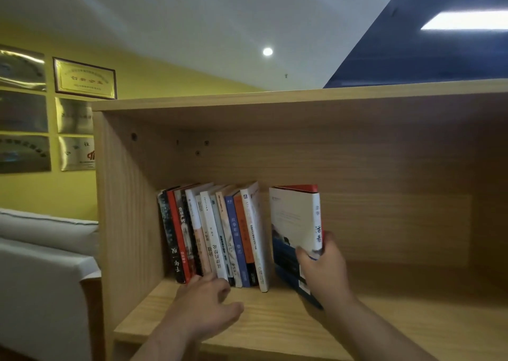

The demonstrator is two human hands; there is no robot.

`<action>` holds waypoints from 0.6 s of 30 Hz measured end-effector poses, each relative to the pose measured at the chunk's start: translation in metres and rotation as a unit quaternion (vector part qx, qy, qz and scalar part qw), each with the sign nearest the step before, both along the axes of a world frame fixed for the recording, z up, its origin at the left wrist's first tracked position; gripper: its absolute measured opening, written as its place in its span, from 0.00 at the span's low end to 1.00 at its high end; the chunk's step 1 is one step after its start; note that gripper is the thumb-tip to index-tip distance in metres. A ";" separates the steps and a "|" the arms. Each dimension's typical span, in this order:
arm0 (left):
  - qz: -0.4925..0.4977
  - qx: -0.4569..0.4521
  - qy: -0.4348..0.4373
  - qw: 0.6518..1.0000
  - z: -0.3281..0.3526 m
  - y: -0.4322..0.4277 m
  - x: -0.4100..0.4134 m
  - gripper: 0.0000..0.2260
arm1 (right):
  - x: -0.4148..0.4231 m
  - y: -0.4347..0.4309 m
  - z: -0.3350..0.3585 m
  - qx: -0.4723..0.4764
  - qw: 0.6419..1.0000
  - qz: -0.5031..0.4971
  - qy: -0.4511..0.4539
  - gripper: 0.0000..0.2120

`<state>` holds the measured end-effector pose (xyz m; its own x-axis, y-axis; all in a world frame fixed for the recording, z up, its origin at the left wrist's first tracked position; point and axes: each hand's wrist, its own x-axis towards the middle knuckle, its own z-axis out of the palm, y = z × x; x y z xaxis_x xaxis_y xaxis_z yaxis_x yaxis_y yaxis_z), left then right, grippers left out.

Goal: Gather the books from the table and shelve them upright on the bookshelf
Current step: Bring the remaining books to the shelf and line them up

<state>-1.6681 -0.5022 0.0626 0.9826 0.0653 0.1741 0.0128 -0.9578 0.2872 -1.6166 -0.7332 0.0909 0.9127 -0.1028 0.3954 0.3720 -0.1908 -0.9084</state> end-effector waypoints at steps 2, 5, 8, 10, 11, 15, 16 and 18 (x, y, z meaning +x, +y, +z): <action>0.003 -0.005 -0.001 1.000 0.002 -0.001 -0.002 0.25 | 0.003 0.013 0.005 -0.017 0.999 0.030 0.020 0.20; 0.007 -0.009 -0.004 1.000 0.004 -0.003 -0.004 0.25 | 0.003 0.029 0.011 -0.040 0.989 0.102 0.095 0.27; 0.007 -0.017 -0.002 1.000 0.004 -0.002 -0.004 0.25 | 0.006 0.026 0.010 -0.064 0.968 0.184 0.158 0.34; 0.005 -0.029 -0.003 1.000 0.003 -0.002 -0.005 0.25 | 0.005 0.013 0.011 -0.138 0.940 0.248 0.189 0.43; 0.005 -0.036 -0.007 0.999 0.004 -0.001 -0.005 0.25 | 0.005 0.007 0.011 -0.170 0.927 0.269 0.197 0.45; 0.003 -0.044 -0.008 0.999 0.004 -0.002 -0.002 0.25 | 0.010 -0.001 0.009 -0.226 0.925 0.248 0.181 0.48; 0.002 -0.044 -0.007 0.999 0.004 -0.002 -0.002 0.25 | 0.011 0.002 0.007 -0.235 0.924 0.246 0.172 0.48; 0.004 -0.046 -0.016 0.999 0.003 -0.001 -0.001 0.23 | 0.017 0.012 0.004 -0.242 0.926 0.242 0.157 0.47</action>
